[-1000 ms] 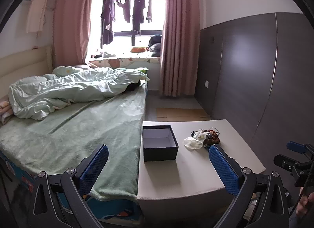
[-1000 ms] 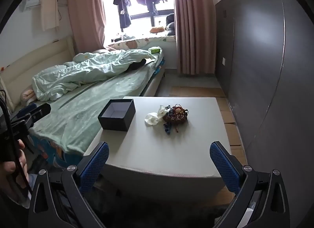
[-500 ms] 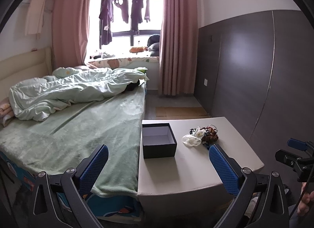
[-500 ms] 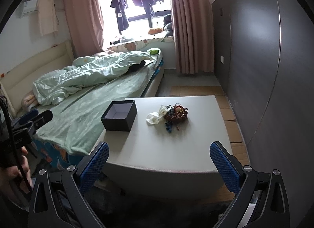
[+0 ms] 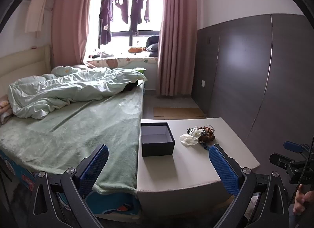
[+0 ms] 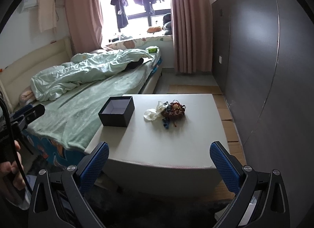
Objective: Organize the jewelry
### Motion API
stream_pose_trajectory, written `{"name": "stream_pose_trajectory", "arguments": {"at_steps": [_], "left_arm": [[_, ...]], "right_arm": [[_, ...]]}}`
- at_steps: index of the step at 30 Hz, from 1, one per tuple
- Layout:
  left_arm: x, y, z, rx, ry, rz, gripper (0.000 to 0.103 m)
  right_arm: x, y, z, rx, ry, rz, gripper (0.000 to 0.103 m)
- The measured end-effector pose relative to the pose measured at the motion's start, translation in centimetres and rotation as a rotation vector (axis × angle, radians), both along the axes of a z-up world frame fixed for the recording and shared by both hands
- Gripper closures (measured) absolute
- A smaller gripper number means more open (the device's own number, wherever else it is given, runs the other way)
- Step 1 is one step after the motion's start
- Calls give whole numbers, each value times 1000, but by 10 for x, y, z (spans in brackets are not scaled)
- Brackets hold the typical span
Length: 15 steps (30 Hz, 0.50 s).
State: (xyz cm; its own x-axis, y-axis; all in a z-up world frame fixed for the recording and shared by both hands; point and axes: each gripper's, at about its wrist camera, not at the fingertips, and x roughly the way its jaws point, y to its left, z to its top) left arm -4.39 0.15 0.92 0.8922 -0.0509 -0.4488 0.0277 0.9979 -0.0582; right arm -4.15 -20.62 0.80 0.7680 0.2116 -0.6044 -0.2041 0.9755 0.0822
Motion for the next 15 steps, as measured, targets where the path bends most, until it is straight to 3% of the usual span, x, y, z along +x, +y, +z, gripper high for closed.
{"name": "stream_pose_trajectory", "arguments": {"at_steps": [15], "left_arm": [[-11,1,5,-17,-11,-15,1]], "right_arm": [[-2,-6,1,5,-15,-5,0]]}}
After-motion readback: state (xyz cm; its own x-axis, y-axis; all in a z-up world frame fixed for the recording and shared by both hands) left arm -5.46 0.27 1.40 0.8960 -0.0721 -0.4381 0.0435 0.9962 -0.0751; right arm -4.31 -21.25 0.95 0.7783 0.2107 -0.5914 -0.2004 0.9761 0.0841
